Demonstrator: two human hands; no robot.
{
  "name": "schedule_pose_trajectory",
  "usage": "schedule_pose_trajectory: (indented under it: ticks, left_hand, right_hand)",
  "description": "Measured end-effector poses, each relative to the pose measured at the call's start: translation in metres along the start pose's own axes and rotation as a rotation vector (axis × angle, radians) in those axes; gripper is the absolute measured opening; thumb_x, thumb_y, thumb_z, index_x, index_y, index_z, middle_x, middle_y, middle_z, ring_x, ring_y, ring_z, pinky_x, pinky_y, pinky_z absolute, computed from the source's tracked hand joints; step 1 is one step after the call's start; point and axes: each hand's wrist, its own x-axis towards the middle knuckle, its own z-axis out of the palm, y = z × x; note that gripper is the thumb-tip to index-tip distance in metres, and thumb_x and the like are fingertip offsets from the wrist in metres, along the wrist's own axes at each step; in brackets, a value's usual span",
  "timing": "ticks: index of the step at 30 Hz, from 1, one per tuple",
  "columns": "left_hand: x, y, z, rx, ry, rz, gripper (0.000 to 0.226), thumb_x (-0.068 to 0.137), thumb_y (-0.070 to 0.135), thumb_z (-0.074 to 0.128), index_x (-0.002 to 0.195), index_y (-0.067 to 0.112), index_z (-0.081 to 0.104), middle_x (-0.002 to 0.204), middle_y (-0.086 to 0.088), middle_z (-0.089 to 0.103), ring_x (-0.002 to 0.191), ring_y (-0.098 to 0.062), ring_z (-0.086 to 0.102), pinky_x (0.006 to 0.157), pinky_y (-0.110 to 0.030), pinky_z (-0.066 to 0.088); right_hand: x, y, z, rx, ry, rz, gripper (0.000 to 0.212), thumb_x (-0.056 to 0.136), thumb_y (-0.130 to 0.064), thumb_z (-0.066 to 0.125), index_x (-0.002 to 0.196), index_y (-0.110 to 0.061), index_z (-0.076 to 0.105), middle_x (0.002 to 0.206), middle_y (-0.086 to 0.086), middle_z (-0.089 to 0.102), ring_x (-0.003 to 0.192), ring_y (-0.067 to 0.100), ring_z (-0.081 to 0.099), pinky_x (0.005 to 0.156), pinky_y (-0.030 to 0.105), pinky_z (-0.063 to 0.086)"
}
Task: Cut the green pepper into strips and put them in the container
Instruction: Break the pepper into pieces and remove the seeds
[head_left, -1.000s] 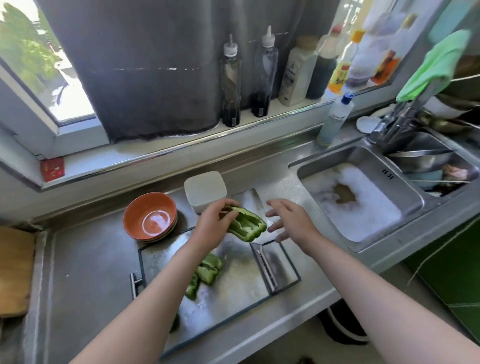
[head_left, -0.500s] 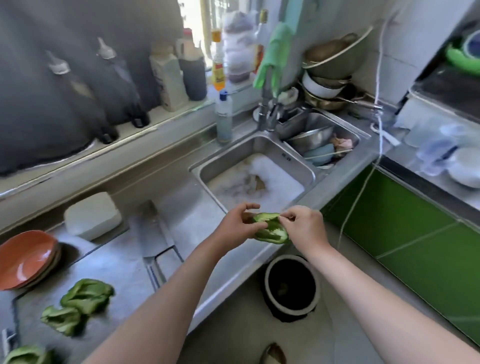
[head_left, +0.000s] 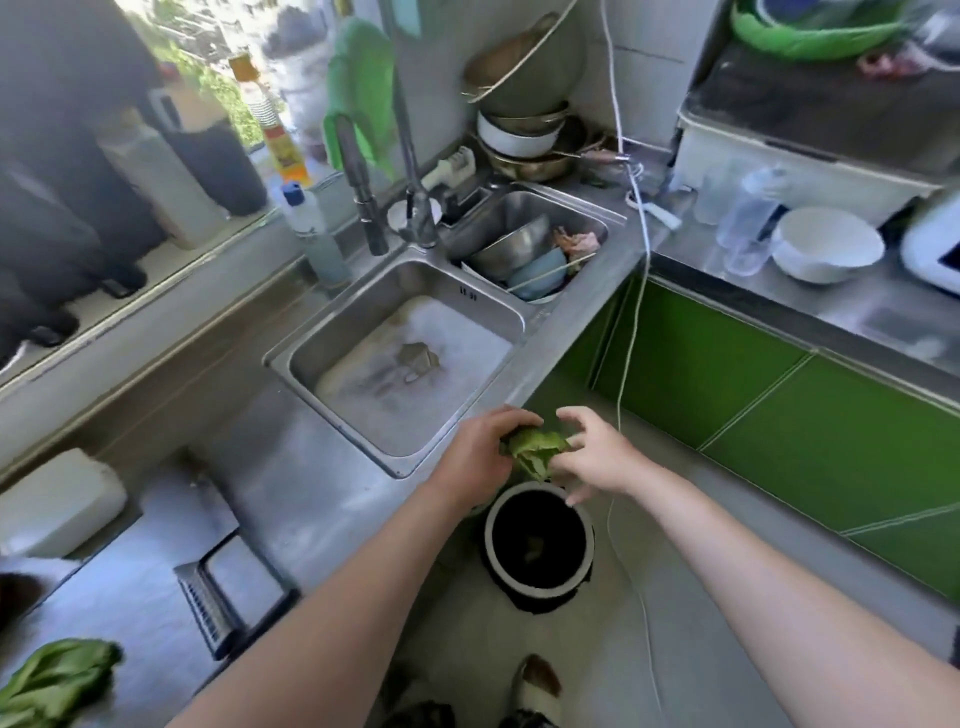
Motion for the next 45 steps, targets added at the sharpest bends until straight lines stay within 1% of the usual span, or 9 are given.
schedule_pose_trajectory:
  ticks: [5,8,11,14,19,22,26,33,45]
  left_hand:
    - [0.008,0.004,0.008,0.037,-0.007,0.125,0.053,0.073,-0.019,0.053,0.112,0.014,0.066,0.126,-0.002,0.058,0.113,-0.015,0.055,0.091,-0.021,0.046]
    - [0.005,0.005,0.013,-0.001,0.007,-0.061,0.057,0.077,-0.017,0.054,0.122,0.017,0.063,0.136,-0.007,0.047,0.125,-0.021,0.048,0.097,-0.029,0.045]
    - [0.002,0.001,0.013,-0.1,-0.17,-0.23,0.07,0.077,-0.006,0.06,0.141,0.019,0.049,0.139,-0.005,0.04,0.131,-0.02,0.044,0.102,-0.016,0.033]
    - [0.001,-0.002,0.013,-0.051,-0.38,-0.286,0.097,0.07,0.028,0.074,0.155,0.02,0.027,0.144,0.003,0.027,0.133,-0.01,0.037,0.104,-0.013,0.028]
    - [0.0,0.002,0.015,-0.416,-0.361,-0.369,0.054,0.093,0.029,0.068,0.143,0.023,0.047,0.126,-0.006,0.062,0.109,-0.012,0.064,0.096,-0.027,0.05]
    - [-0.002,0.008,0.009,-0.858,-0.342,-0.548,0.034,0.1,0.011,0.055,0.134,0.01,0.053,0.122,-0.02,0.064,0.099,-0.019,0.07,0.084,-0.028,0.057]
    - [0.0,0.003,0.004,-1.122,-0.249,-0.652,0.041,0.1,0.003,0.05,0.14,0.016,0.047,0.125,-0.011,0.064,0.106,-0.024,0.067,0.1,-0.044,0.049]
    - [0.001,0.005,-0.005,-1.111,-0.29,-0.579,0.042,0.098,0.001,0.054,0.134,0.024,0.054,0.118,-0.005,0.068,0.107,-0.024,0.067,0.088,-0.038,0.058]
    - [0.006,-0.004,-0.002,-0.825,-0.245,-0.512,0.054,0.087,-0.013,0.063,0.136,0.009,0.052,0.107,-0.011,0.067,0.09,-0.016,0.07,0.076,-0.027,0.058]
  right_hand:
    - [-0.005,0.006,0.0,0.006,-0.016,-0.131,0.054,0.094,0.007,0.051,0.132,-0.032,0.058,0.111,0.01,0.069,0.083,0.021,0.073,0.057,0.031,0.055]
    - [-0.007,0.008,0.004,-0.029,0.115,-0.187,0.055,0.093,0.011,0.05,0.128,-0.029,0.064,0.112,0.009,0.069,0.074,0.02,0.065,0.058,0.017,0.052]
    - [-0.009,0.006,0.009,-0.1,0.245,-0.224,0.063,0.085,0.017,0.046,0.13,-0.022,0.067,0.12,-0.002,0.068,0.107,0.015,0.063,0.08,0.002,0.042]
    - [-0.013,-0.002,0.011,-0.167,0.31,-0.24,0.068,0.078,0.016,0.046,0.128,-0.024,0.069,0.125,-0.004,0.066,0.119,0.011,0.056,0.098,0.013,0.037]
    - [-0.017,-0.012,0.018,-0.133,0.349,-0.31,0.051,0.076,0.01,0.056,0.106,-0.026,0.076,0.104,-0.008,0.07,0.096,0.007,0.062,0.074,-0.002,0.038]
    - [-0.015,-0.015,0.021,-0.01,0.433,-0.282,0.04,0.082,0.001,0.067,0.103,-0.033,0.072,0.095,-0.015,0.071,0.086,0.001,0.066,0.076,0.008,0.046]
    - [-0.012,-0.014,0.024,0.095,0.391,-0.258,0.04,0.083,0.004,0.066,0.102,-0.031,0.067,0.096,-0.008,0.073,0.089,0.013,0.072,0.09,0.031,0.058]
    - [-0.012,-0.018,0.028,0.02,0.448,-0.18,0.021,0.077,-0.028,0.083,0.093,-0.027,0.069,0.088,-0.013,0.072,0.085,0.001,0.067,0.079,0.022,0.054]
    - [-0.004,-0.003,0.036,-0.299,0.675,-0.444,0.002,0.082,-0.013,0.079,0.082,-0.014,0.08,0.086,-0.001,0.074,0.076,0.021,0.068,0.067,0.035,0.055]
